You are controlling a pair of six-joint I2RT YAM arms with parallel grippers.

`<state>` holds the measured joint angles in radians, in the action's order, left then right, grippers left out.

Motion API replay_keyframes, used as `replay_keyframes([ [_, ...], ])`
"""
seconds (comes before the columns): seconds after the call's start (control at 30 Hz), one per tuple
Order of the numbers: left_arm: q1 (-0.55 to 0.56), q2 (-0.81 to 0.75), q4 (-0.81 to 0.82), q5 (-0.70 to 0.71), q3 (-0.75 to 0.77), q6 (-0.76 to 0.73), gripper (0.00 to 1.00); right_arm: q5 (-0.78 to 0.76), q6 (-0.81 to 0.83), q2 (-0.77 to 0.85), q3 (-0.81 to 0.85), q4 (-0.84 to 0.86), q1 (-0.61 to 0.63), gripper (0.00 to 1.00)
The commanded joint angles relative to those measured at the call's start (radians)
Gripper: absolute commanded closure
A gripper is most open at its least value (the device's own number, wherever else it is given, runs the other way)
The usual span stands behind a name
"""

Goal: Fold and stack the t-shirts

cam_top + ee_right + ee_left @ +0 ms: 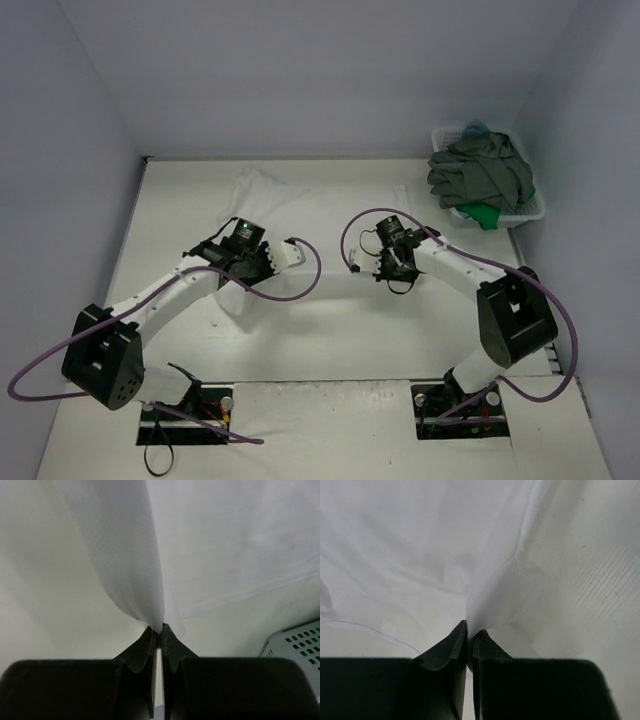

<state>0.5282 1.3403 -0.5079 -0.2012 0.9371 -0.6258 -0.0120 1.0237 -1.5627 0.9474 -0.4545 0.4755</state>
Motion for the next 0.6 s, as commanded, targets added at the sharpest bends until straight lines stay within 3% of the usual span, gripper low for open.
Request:
replay_keyframes([
  [0.0,-0.022,0.035,0.000,-0.036,0.075,-0.037,0.97,0.003,0.033,-0.023,0.065,-0.018,-0.037,1.00],
  [0.57,-0.079,0.200,0.009,-0.063,0.187,-0.084,0.97,0.049,0.072,-0.171,0.241,-0.018,-0.126,1.00],
])
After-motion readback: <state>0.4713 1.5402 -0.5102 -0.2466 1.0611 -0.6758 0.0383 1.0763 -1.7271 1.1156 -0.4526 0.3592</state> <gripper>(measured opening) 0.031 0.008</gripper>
